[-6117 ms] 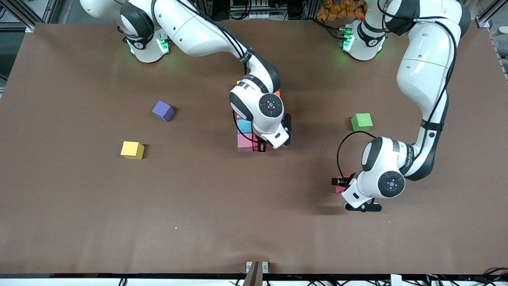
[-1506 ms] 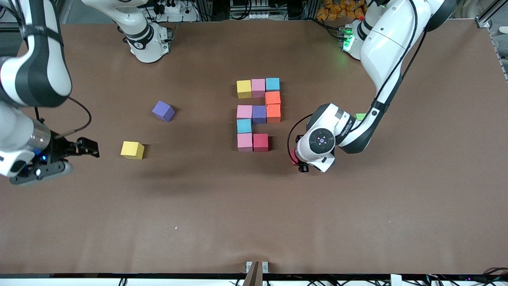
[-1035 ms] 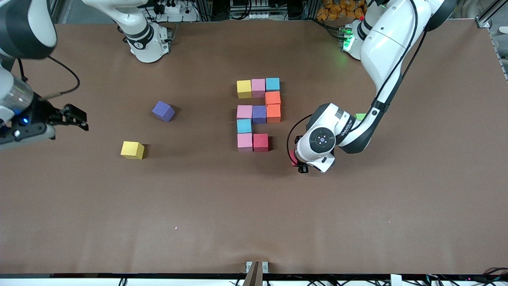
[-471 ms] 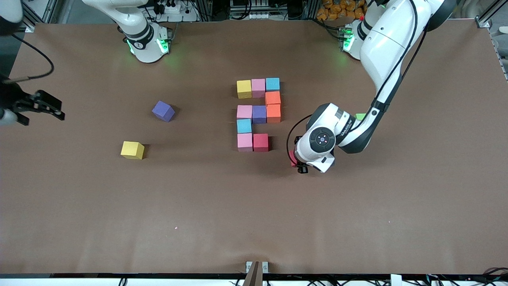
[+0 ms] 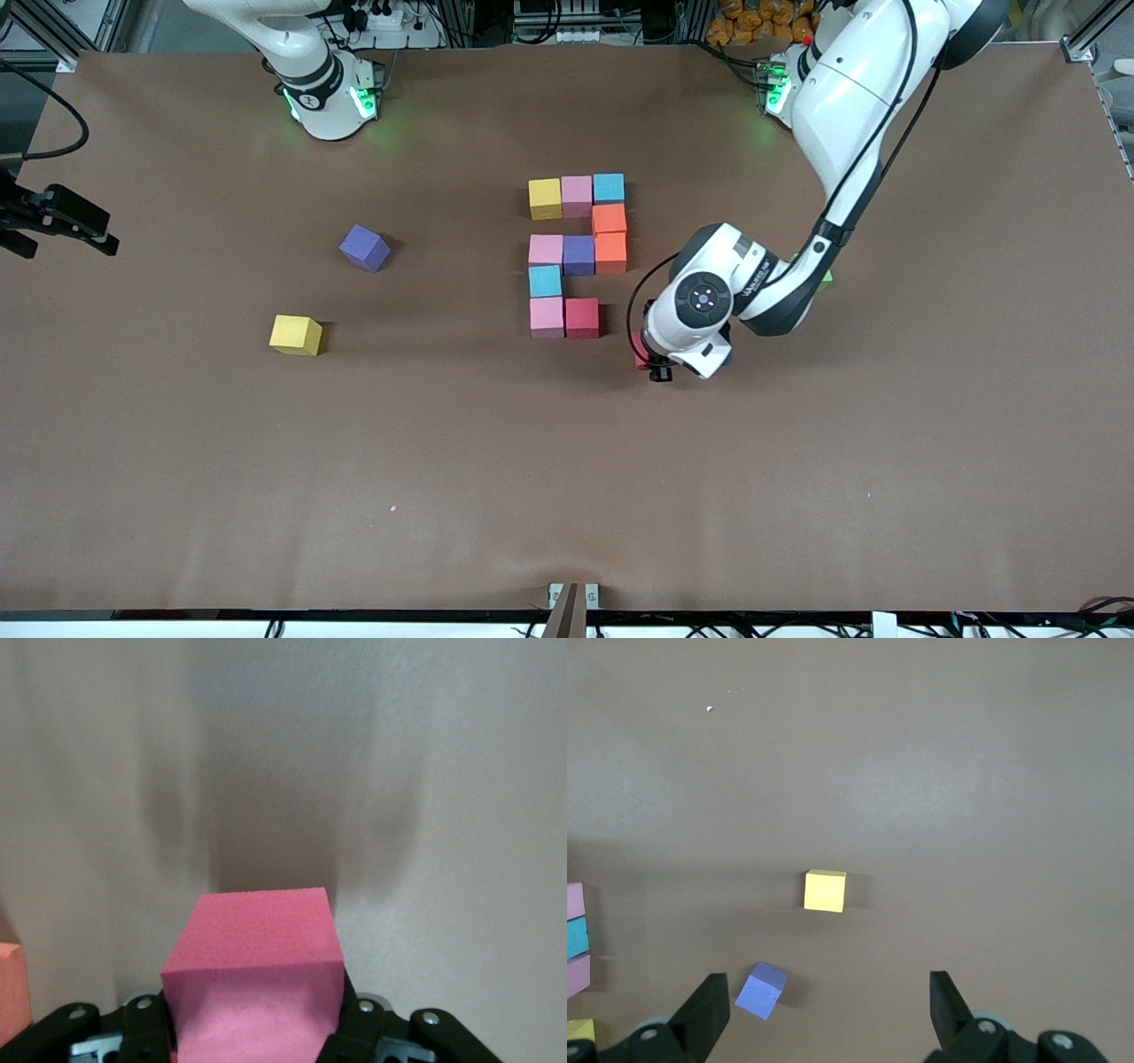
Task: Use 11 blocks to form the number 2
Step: 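Lower the red cube at the figure's base end with the left gripper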
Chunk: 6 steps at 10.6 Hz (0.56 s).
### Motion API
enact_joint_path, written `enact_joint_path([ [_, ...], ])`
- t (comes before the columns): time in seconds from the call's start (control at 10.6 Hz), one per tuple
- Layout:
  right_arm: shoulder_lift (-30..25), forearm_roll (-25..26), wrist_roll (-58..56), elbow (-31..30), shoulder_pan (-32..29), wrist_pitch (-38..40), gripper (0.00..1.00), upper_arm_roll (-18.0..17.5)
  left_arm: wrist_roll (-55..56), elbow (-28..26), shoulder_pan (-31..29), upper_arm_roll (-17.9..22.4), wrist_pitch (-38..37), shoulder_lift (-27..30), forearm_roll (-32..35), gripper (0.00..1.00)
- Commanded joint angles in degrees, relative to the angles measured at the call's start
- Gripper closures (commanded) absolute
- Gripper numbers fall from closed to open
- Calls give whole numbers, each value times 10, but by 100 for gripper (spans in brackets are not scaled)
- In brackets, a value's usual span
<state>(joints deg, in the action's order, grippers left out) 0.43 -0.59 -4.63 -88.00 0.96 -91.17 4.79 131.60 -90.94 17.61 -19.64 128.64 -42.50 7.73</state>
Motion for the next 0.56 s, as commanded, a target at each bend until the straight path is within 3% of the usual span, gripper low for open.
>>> enact_joint_path([
  [0.0,-1,7,12,18,-24,13,0,-8,16,-43,7,0,26,32,12,87],
  [0.09,1,2,11,21,-25,17,0,-9,16,-80,8,-1,71,52,15,87],
  [0.47,7,0,5,40,-22,15,0,-10,17,-89,23,-1,82,54,15,87],
])
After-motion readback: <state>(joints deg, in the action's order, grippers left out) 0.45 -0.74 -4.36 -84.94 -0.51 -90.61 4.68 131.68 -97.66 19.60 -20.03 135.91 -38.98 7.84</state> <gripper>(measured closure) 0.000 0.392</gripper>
